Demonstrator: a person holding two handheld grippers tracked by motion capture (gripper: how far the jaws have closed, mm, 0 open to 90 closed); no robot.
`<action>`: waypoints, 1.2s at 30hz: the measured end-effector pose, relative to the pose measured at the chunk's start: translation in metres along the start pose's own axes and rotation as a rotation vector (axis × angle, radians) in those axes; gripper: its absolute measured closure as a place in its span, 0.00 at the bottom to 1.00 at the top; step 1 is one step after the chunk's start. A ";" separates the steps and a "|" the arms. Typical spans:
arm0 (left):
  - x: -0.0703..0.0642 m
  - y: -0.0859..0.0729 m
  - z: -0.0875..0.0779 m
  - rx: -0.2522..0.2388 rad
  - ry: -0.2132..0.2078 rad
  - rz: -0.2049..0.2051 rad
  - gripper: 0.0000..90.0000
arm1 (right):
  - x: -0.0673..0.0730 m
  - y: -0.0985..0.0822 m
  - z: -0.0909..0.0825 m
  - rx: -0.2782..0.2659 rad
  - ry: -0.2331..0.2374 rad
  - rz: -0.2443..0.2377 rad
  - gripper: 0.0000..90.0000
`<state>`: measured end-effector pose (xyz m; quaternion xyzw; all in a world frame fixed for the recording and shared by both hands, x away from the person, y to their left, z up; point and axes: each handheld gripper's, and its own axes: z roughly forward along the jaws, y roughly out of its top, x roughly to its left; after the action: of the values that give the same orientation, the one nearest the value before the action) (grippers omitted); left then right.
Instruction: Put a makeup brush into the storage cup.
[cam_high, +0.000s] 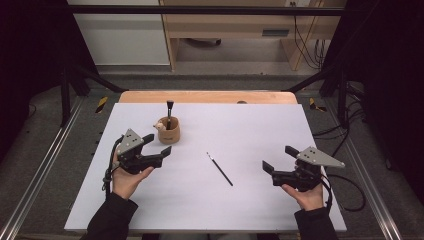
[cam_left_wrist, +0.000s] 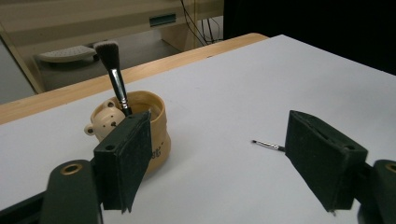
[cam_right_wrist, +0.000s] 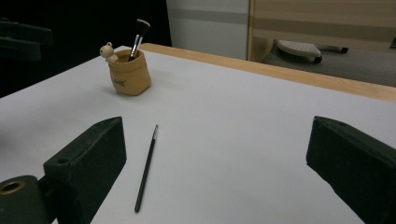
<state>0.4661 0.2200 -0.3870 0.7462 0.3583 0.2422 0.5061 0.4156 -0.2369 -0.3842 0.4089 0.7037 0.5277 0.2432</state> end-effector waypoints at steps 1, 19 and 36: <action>-0.001 -0.001 -0.001 -0.002 -0.001 0.001 0.24 | 0.000 0.000 0.000 0.000 0.000 0.000 0.06; -0.003 -0.027 -0.019 -0.007 -0.010 -0.016 0.13 | -0.001 -0.001 -0.001 0.001 -0.004 0.001 0.06; 0.004 -0.036 -0.029 -0.005 0.006 -0.032 0.11 | -0.002 -0.004 0.003 0.019 -0.014 -0.009 0.06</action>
<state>0.4369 0.2483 -0.4099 0.7384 0.3713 0.2372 0.5105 0.4176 -0.2378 -0.3891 0.4118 0.7089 0.5168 0.2467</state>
